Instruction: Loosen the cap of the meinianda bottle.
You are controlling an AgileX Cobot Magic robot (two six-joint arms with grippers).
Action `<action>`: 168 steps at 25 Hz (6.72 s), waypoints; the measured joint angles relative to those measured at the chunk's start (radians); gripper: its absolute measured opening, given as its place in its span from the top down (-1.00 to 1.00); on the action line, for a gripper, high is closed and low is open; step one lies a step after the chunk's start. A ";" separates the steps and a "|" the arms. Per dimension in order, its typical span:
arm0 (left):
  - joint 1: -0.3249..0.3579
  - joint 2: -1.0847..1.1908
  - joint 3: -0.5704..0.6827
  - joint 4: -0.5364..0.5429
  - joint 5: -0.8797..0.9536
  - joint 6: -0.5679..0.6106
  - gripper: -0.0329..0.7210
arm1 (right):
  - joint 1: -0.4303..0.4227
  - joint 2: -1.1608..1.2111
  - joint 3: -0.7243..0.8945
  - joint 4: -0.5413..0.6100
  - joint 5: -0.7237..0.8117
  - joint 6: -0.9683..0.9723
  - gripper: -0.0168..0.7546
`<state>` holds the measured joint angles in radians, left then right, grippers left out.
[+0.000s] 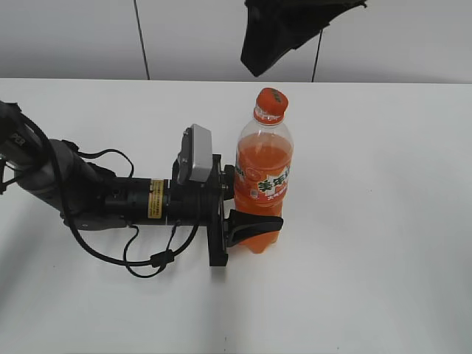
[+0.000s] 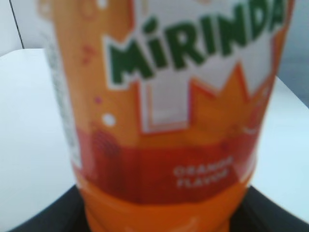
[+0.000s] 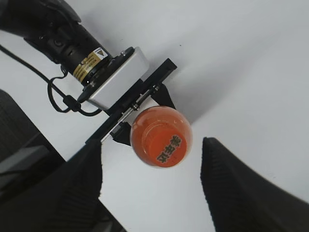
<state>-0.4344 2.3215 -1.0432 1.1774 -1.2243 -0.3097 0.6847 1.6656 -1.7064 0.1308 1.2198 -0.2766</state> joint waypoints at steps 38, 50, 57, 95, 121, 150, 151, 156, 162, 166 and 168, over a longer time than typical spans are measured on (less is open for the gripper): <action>0.000 0.000 0.000 -0.001 0.000 0.000 -0.13 | -0.084 0.083 0.089 0.129 0.002 0.228 -0.42; 0.000 0.000 0.000 -0.001 0.000 0.000 -0.13 | -0.084 0.083 0.089 0.131 0.002 0.214 -0.42; 0.000 0.000 0.000 -0.001 0.000 0.000 -0.13 | -0.084 0.083 0.089 0.131 -0.004 0.208 -0.42; 0.000 0.000 0.000 0.003 0.000 0.004 -0.13 | -0.084 0.081 0.089 0.129 -0.019 -0.316 0.27; 0.000 -0.001 -0.001 0.002 -0.005 0.009 -0.13 | -0.082 0.080 0.047 0.063 0.035 -1.031 0.27; 0.000 0.000 -0.001 0.008 0.006 0.004 -0.13 | -0.001 0.015 -0.011 -0.047 0.008 -0.772 0.27; 0.000 0.000 -0.001 0.004 0.006 0.004 -0.13 | -0.001 0.010 -0.022 -0.055 0.001 -0.659 0.27; 0.000 0.002 0.000 -0.041 0.004 0.004 -0.13 | -0.009 0.006 -0.038 -0.131 -0.007 -0.101 0.27; 0.000 0.007 0.000 -0.072 0.006 0.004 -0.13 | -0.111 0.006 -0.038 -0.131 -0.004 0.164 0.27; 0.000 0.007 0.000 -0.076 0.004 0.003 -0.13 | -0.255 0.006 -0.013 -0.119 -0.004 0.196 0.27; 0.000 0.007 0.000 -0.077 0.004 0.003 -0.11 | -0.328 0.006 0.033 -0.092 -0.004 0.198 0.27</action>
<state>-0.4344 2.3290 -1.0432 1.1007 -1.2204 -0.3068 0.3563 1.6714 -1.6738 0.0388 1.2154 -0.0788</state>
